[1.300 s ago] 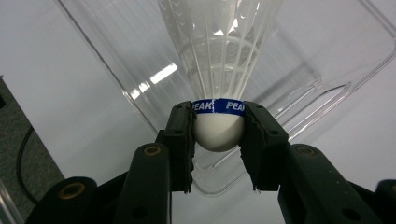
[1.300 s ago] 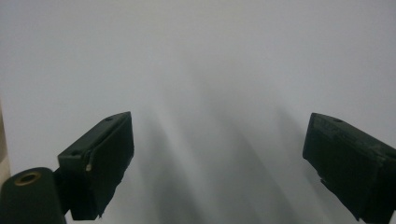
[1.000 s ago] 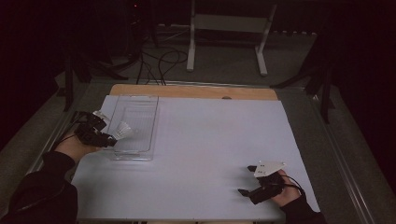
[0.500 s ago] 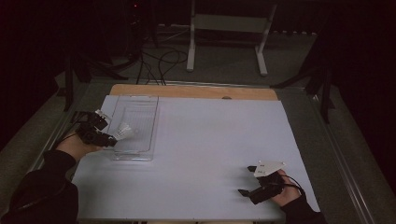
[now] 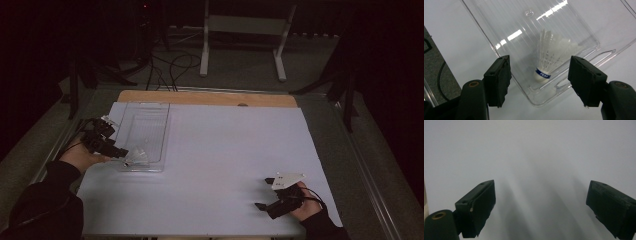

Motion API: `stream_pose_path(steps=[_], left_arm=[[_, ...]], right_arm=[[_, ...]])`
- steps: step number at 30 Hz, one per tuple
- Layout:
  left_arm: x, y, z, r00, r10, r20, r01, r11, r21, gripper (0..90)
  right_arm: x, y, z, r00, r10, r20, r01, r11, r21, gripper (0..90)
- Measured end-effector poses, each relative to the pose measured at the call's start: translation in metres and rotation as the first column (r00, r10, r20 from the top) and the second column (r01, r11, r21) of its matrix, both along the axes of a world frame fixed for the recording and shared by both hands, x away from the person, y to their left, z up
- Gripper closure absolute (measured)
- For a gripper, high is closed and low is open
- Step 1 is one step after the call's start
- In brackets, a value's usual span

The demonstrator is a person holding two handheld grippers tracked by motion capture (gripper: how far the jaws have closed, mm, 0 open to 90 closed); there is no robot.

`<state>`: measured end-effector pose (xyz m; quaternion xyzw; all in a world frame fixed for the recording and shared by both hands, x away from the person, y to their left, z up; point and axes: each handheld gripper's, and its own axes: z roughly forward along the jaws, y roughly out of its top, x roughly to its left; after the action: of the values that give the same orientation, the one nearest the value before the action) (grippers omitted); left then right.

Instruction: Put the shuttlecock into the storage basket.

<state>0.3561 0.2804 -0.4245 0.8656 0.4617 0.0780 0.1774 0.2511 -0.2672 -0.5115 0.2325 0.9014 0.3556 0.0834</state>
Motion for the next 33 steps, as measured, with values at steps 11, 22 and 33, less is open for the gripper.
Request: stream_pose_path(steps=[11,22,33], left_arm=[[-0.001,-0.005,0.003,0.9996,0.029,0.001,-0.029,0.9996,0.004,14.9],[-0.002,-0.006,0.008,0.9994,0.025,0.022,-0.025,0.9994,-0.024,0.1],[-0.002,-0.012,0.014,0.9965,0.012,0.082,-0.008,0.9984,-0.055,0.1]], right_arm=[[0.0,0.0,0.0,1.0,0.001,0.001,-0.001,1.0,0.001,8.9],[0.0,0.0,0.0,1.0,-0.001,-0.001,0.001,1.0,0.001,8.9],[0.001,-0.001,-0.001,1.0,0.0,-0.001,0.0,1.0,0.003,8.9]])
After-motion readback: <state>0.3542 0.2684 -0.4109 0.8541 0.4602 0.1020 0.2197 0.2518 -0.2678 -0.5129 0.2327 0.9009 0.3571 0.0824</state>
